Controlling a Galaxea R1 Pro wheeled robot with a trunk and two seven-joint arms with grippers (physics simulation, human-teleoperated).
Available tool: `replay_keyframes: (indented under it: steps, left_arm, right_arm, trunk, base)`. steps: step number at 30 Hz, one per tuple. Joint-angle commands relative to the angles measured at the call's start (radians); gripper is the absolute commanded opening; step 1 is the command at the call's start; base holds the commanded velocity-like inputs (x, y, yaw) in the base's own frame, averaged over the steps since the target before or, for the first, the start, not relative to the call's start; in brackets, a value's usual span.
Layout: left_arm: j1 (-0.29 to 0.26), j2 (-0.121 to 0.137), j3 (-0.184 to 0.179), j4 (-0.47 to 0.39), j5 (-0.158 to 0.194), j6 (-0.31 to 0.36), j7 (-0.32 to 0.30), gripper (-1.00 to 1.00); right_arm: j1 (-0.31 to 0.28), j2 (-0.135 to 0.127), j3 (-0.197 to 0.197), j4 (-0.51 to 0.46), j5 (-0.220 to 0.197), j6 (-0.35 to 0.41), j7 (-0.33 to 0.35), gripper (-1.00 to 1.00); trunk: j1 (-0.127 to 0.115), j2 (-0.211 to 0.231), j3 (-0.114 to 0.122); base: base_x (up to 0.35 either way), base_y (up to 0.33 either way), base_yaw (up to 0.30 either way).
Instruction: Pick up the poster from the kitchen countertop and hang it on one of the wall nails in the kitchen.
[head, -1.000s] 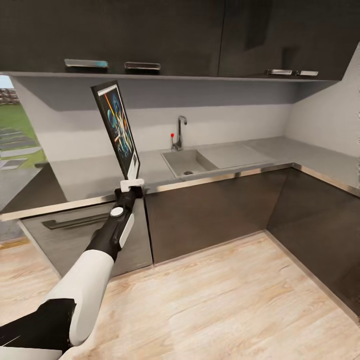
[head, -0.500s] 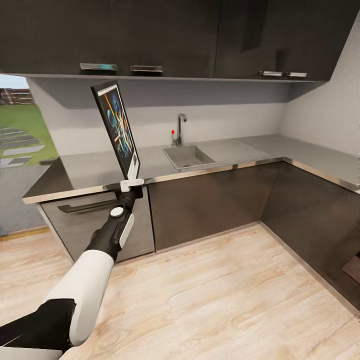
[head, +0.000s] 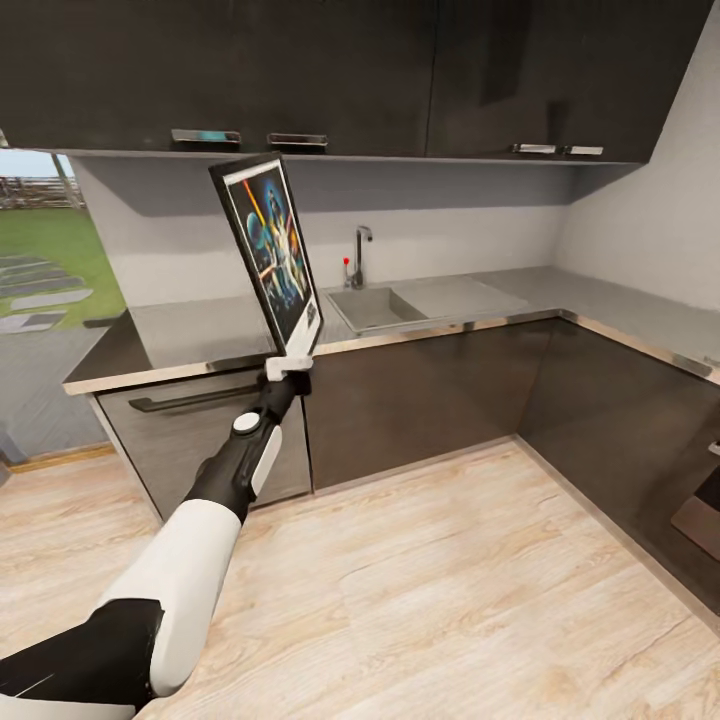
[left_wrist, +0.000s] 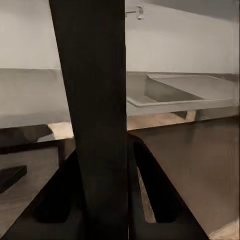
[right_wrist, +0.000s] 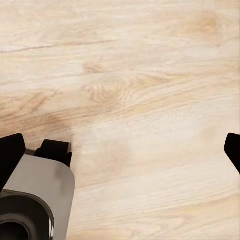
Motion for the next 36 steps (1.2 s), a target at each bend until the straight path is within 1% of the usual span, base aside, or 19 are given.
replay_keyframes:
  steps: [1, 5, 6, 7, 9, 10, 12, 13, 14, 15, 16, 18, 21, 22, 24, 29, 32, 34, 36]
  left_arm:
    - [-0.001, -0.001, 0.005, 0.001, 0.001, -0.003, -0.053, -1.00]
    - [-0.001, -0.001, 0.007, 0.001, 0.059, -0.003, -0.267, -1.00]
    - [-0.001, -0.001, 0.008, 0.002, 0.064, -0.003, -0.297, -1.00]
    - [-0.001, -0.001, 0.009, 0.004, 0.072, -0.003, -0.353, -1.00]
    - [0.000, -0.001, 0.009, 0.007, 0.077, -0.003, -0.404, -1.00]
    - [0.000, -0.001, 0.009, 0.009, 0.080, -0.004, -0.459, -1.00]
    - [0.000, -0.001, 0.010, 0.011, 0.082, -0.004, -0.523, -1.00]
    - [0.001, -0.001, 0.011, 0.012, 0.084, -0.004, -0.636, -1.00]
    - [0.001, -0.001, 0.011, 0.012, 0.085, -0.004, -0.674, -1.00]
    - [0.002, -0.001, 0.011, 0.015, 0.085, -0.004, -0.776, -1.00]
    - [0.002, -0.001, 0.011, 0.019, 0.085, -0.004, -0.830, -1.00]
    - [0.002, -0.001, 0.011, 0.029, 0.085, -0.004, -0.875, -1.00]
    - [0.003, 0.005, 0.011, 0.063, 0.085, -0.005, -0.977, -1.00]
    - [0.003, 0.007, 0.012, 0.086, 0.083, -0.006, -1.018, -1.00]
    - [0.004, 0.009, 0.011, 0.102, 0.079, -0.006, -1.046, -1.00]
    - [0.022, 0.016, 0.009, 0.113, 0.055, -0.007, -1.076, -1.00]
    - [0.028, 0.020, 0.010, 0.124, 0.036, -0.007, -1.143, -1.00]
    - [0.031, 0.030, 0.010, 0.131, 0.025, -0.006, -1.204, -1.00]
    - [0.032, 0.053, 0.010, 0.135, 0.022, -0.006, -1.232, -1.00]
  right_arm:
    - [0.000, -0.001, 0.000, 0.000, 0.008, -0.002, -0.001, 1.00]
    - [0.000, -0.004, -0.004, -0.007, 0.007, -0.011, 0.000, 1.00]
    - [0.000, -0.004, -0.004, -0.007, 0.007, -0.020, 0.000, 1.00]
    - [0.000, -0.005, -0.004, -0.008, 0.007, -0.048, 0.000, 1.00]
    - [0.000, -0.005, -0.004, -0.008, 0.007, -0.081, 0.001, 1.00]
    - [0.000, -0.006, -0.005, -0.008, 0.007, -0.111, 0.001, 1.00]
    - [0.000, -0.007, -0.006, -0.008, 0.007, -0.131, 0.001, 1.00]
    - [0.000, -0.008, -0.007, -0.009, 0.005, -0.150, 0.002, 1.00]
    - [0.000, -0.008, -0.007, -0.009, 0.005, -0.154, 0.002, 1.00]
    - [0.000, -0.009, -0.008, -0.010, 0.003, -0.162, 0.003, 1.00]
    - [0.000, -0.012, -0.008, -0.010, 0.002, -0.166, 0.004, 1.00]
    - [0.000, -0.016, -0.008, -0.011, 0.001, -0.169, 0.004, 1.00]
    - [0.000, -0.021, -0.010, -0.020, -0.002, -0.175, 0.005, 1.00]
    - [0.000, -0.022, -0.011, -0.048, -0.002, -0.177, 0.002, 1.00]
    - [0.000, -0.022, -0.011, -0.106, -0.001, -0.178, -0.002, 1.00]
    - [0.000, -0.021, -0.012, -0.166, 0.000, -0.172, -0.011, 1.00]
    - [0.000, -0.024, -0.012, -0.237, -0.001, -0.162, -0.007, 1.00]
    - [0.000, -0.036, -0.012, -0.323, -0.001, -0.124, 0.029, 1.00]
    - [0.000, -0.059, -0.016, -0.403, -0.002, -0.056, 0.113, 1.00]
  trunk:
    - [0.000, 0.000, -0.001]
    - [0.000, 0.000, -0.001]
    - [0.000, 0.000, -0.001]
    - [0.000, 0.000, -0.001]
    - [0.000, 0.000, -0.001]
    - [0.000, 0.000, -0.001]
    - [0.000, 0.000, -0.001]
    - [0.000, 0.000, -0.001]
    - [0.000, 0.000, -0.001]
    - [0.000, 0.000, -0.001]
    - [0.000, 0.000, -0.001]
    - [0.000, 0.000, -0.001]
    - [0.000, 0.000, -0.001]
    - [0.000, 0.000, -0.001]
    - [0.000, 0.000, -0.001]
    - [0.000, 0.000, -0.001]
    - [0.000, 0.000, -0.001]
    - [0.000, 0.000, -0.001]
    - [0.000, 0.000, -0.001]
  base:
    - [-0.006, 0.000, 0.000]
    - [-0.002, 0.000, 0.000]
    - [-0.001, 0.000, 0.000]
    - [0.000, 0.000, 0.000]
    - [0.000, 0.000, 0.000]
    - [0.000, 0.000, 0.000]
    - [0.000, 0.000, 0.000]
    - [0.000, 0.000, 0.000]
    - [0.000, 0.000, 0.000]
    - [0.000, 0.000, 0.000]
    - [0.000, 0.000, 0.000]
    - [0.000, 0.000, 0.000]
    - [0.000, 0.000, 0.000]
    - [0.000, 0.000, 0.000]
    - [0.000, 0.000, 0.000]
    - [0.000, 0.000, 0.000]
    - [0.000, 0.000, 0.000]
    - [0.000, 0.000, 0.000]
    - [0.000, 0.000, 0.000]
